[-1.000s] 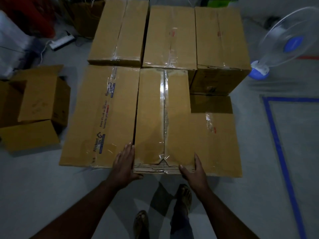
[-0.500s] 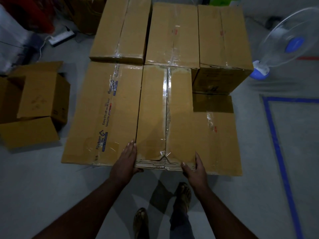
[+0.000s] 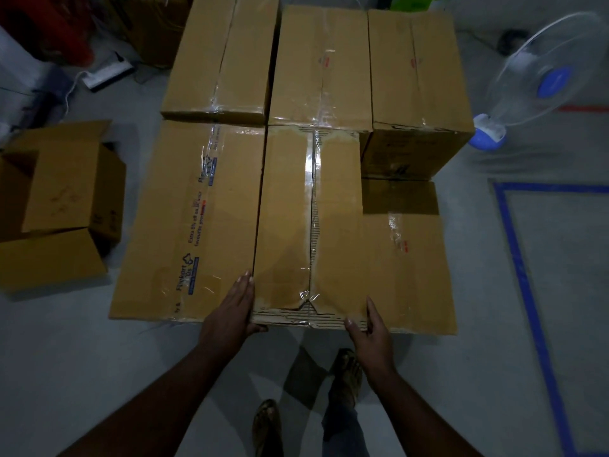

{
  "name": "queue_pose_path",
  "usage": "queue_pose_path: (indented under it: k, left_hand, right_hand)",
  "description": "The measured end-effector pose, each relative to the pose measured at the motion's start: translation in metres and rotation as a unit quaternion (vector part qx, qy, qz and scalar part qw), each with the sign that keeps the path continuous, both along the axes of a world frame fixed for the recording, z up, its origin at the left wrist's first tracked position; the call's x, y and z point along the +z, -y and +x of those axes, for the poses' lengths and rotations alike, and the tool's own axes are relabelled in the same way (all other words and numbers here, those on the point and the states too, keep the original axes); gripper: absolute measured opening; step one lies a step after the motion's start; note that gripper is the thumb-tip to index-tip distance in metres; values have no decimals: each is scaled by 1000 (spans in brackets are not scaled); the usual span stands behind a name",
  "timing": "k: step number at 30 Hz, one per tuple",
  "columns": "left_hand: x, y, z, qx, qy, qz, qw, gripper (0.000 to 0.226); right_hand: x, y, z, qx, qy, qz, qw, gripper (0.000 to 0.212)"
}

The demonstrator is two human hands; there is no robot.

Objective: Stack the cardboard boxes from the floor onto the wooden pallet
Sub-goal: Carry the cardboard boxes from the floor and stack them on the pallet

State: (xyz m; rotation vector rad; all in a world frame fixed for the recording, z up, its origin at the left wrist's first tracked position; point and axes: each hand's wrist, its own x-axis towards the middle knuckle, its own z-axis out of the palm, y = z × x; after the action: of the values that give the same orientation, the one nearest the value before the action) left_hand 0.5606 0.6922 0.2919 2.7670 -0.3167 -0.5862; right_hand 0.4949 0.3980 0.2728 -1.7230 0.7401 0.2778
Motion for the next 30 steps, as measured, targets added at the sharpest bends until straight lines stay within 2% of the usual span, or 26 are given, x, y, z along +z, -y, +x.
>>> queue_pose_path:
  k: [9,13,17,19,21,24,27,30]
  left_hand:
    - [-4,6,-1,-1,21,9,1000,120]
    - [-6,9,2,5,13,21,1000,121]
    - [4,15,4,-17,-35,63,997,126]
    - [16,19,4,-6,-69,68,995,121]
    - [31,24,-1,7,-76,29,997,104]
    - [67,34,-22,96,-28,-130,986,72]
    - [120,37,-51,216,4,-244,946,55]
    - [159,20,-90,312,19,-321,894,47]
  right_hand:
    - [0,-2,5,-29,-11,10,999,74]
    - [2,1,10,-5,-14,2,1000,75]
    - [19,4,19,77,-43,-76,993,79]
    - [39,0,20,102,-36,-123,987,78]
    - [63,-7,19,104,5,-155,982,70]
    - [104,-20,13,92,60,-115,987,47]
    - [151,-38,3,99,92,-35,990,28]
    - [188,-69,-9,108,78,53,990,18]
